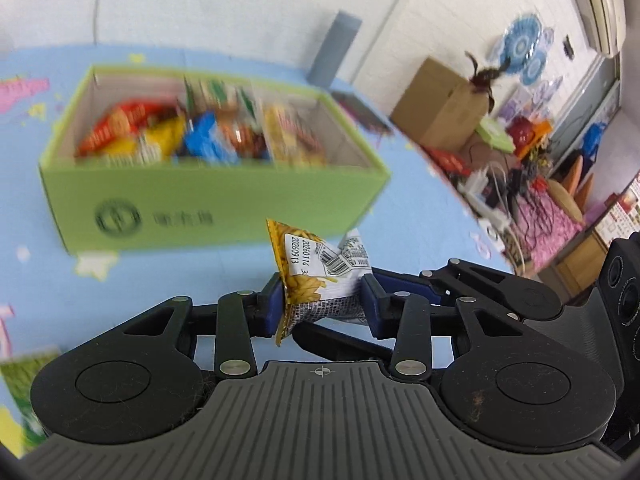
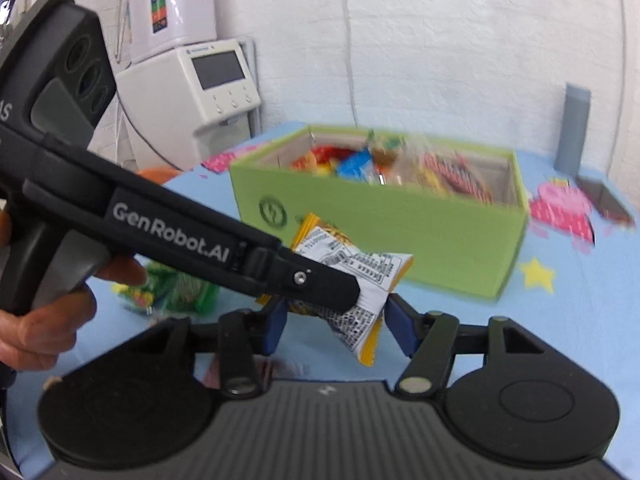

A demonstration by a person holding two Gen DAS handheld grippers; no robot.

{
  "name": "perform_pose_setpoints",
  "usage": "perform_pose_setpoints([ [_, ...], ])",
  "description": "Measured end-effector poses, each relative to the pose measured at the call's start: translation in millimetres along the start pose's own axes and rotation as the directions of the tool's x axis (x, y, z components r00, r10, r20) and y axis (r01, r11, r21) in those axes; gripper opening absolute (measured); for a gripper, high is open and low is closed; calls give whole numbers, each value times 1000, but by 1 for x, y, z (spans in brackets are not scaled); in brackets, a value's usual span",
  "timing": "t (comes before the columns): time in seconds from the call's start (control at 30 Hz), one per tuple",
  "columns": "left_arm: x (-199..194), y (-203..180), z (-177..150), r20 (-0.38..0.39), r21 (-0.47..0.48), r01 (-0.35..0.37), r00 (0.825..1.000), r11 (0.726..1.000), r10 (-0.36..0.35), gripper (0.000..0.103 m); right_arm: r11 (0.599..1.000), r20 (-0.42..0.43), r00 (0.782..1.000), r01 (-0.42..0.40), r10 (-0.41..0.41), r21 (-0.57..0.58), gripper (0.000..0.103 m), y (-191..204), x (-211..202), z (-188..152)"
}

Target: Organize snacks

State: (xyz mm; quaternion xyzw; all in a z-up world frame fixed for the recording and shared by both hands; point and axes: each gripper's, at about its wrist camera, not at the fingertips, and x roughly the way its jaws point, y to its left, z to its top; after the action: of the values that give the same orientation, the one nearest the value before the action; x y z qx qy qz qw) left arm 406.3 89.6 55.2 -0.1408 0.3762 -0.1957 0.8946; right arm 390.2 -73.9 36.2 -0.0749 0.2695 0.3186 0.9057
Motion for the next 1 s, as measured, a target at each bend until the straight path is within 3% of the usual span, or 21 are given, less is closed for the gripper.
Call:
perform_pose_setpoints([
  [0.2, -14, 20, 70, 128, -5, -47, 991, 999, 47, 25, 994, 73, 997, 6, 2, -106, 71, -3, 28, 77],
  [0.4, 25, 60, 93, 100, -72, -80, 991, 994, 87, 24, 996, 30, 1000, -4, 7, -87, 78, -22, 79, 101],
  [0.47, 38, 70, 90, 83, -81, -91, 992, 993, 98, 26, 998, 17, 1000, -13, 14, -61, 89, -30, 92, 97],
  [0.57, 38, 81, 86, 88, -116, -92, 991, 989, 103, 37, 999, 23, 1000, 0, 1, -41, 93, -34, 90, 90],
  [0.7, -7, 71, 68, 172, -106, -80, 980, 991, 97, 49, 998, 99, 995, 5, 2, -62, 94, -28, 43, 79],
  [0.8, -38, 55, 39, 200, -72, -64, 977, 995, 78, 58, 999, 107, 994, -18, 24, -51, 94, -17, 6, 53],
  [0.87, -44, 46, 15, 173, -51, -53, 983, 997, 61, 59, 999, 80, 996, -39, 41, -26, 94, -6, -13, 22],
  [1.0, -23, 28, -34, 29, 3, -56, 998, 998, 56, 58, 998, -6, 998, -56, 56, 39, 94, 19, -34, -38],
])
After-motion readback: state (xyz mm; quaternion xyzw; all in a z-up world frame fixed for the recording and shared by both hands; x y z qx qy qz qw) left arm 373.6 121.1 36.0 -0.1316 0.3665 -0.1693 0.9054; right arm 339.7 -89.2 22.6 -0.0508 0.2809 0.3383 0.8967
